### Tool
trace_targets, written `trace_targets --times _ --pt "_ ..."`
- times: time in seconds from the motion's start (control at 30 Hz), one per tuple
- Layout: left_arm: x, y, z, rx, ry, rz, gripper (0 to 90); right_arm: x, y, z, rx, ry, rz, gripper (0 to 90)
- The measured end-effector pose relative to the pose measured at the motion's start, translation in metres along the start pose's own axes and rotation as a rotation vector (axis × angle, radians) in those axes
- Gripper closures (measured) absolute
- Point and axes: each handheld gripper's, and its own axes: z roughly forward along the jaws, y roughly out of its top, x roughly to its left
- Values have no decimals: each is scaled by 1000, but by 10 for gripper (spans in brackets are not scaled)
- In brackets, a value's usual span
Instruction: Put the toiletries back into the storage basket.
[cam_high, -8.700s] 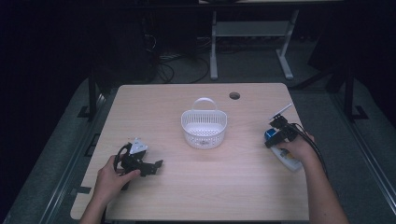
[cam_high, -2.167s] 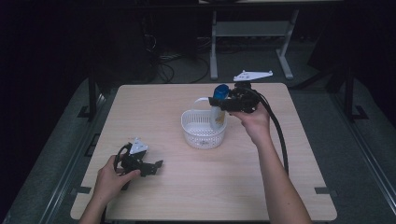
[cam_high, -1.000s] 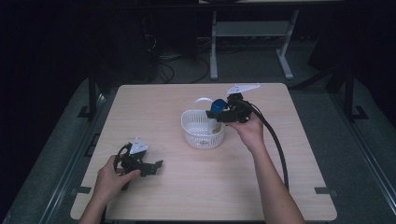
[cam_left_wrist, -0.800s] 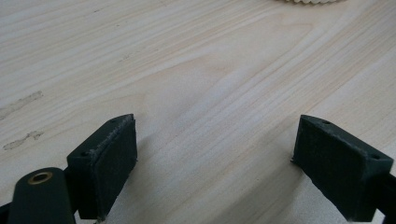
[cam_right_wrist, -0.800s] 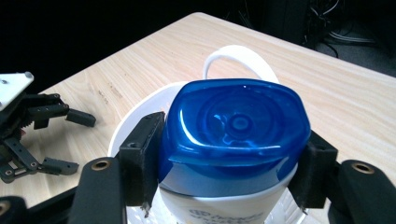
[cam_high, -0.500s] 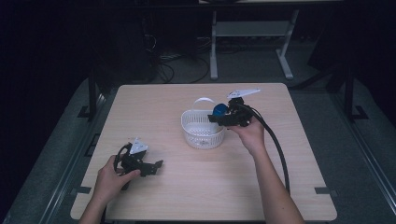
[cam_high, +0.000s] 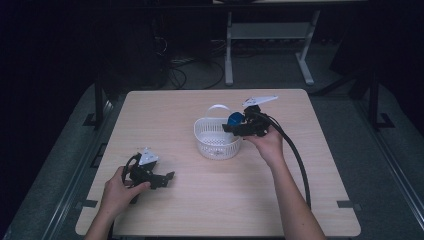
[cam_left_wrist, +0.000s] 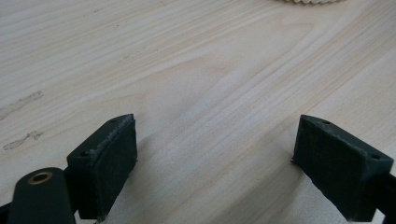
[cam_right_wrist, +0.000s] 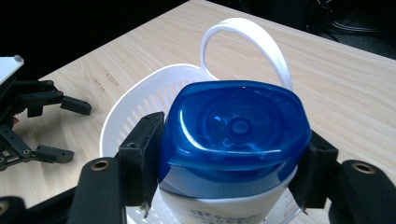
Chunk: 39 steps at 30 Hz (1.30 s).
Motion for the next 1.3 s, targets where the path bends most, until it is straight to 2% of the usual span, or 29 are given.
trace_targets --times 0.1,0.13,0.2,0.23,0.27,0.33,0.4,0.47,0.5,0.53,0.63,0.67,0.87,1.3 --pt "0 0 0 1 0 0 130 -1 0 0 -5 17 8 356" --pt "0 0 0 0 0 0 130 0 1 -1 -13 40 15 293" --pt "0 0 0 -1 1 0 130 2 2 -1 -14 49 16 254" --pt "0 0 0 -1 2 0 130 2 2 -1 -14 49 16 254" --pt "0 0 0 -1 2 0 130 3 2 -1 -10 48 15 194" --pt "0 0 0 -1 1 0 130 3 2 -3 -6 50 14 177" --pt "0 0 0 -1 1 0 130 4 2 -5 8 24 3 121" --pt "0 0 0 -1 2 0 130 4 3 -7 15 27 10 33" --pt "0 0 0 -1 1 0 130 4 3 -7 15 27 10 33" --pt "0 0 0 -2 1 -1 130 5 4 -10 27 8 12 14" --pt "0 0 0 -3 2 -2 130 4 4 -14 38 -2 8 10" --pt "0 0 0 -4 2 -4 130 5 3 -19 47 -19 3 10" --pt "0 0 0 -5 2 -6 130 5 -2 -31 55 -30 -13 10" --pt "0 0 0 -2 2 0 130 -2 -27 -61 62 -81 -9 10"
